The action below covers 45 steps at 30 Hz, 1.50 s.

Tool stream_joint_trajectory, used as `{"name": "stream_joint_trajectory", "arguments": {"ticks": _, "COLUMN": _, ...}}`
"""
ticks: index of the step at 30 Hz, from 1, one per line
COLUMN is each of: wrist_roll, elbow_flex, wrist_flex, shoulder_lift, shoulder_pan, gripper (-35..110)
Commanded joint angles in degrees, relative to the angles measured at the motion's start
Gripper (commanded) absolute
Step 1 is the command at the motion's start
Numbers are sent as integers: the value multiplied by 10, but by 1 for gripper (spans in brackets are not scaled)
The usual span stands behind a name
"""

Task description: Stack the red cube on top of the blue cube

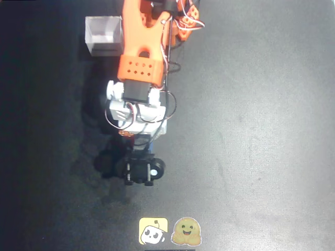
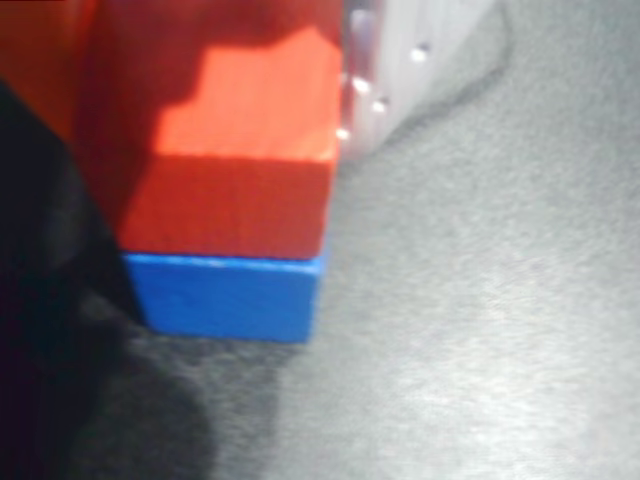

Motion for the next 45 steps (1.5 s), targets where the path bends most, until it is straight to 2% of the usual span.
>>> {"name": "stream_joint_trajectory", "arguments": {"ticks": 1, "wrist_roll": 3, "elbow_flex": -2, "wrist_flex": 4, "shoulder_lift": 11, "shoulder_pan": -2, "gripper": 11}}
{"name": "stream_joint_trajectory", "arguments": {"ticks": 34, "wrist_roll": 4, "elbow_flex": -2, "wrist_flex": 4, "shoulder_lift": 26, "shoulder_pan": -3, "gripper": 20}}
{"name": "stream_joint_trajectory", "arguments": {"ticks": 45, "wrist_roll": 4, "elbow_flex": -4, "wrist_flex": 4, "shoulder_lift": 89, "shoulder_pan": -16, "gripper": 20}}
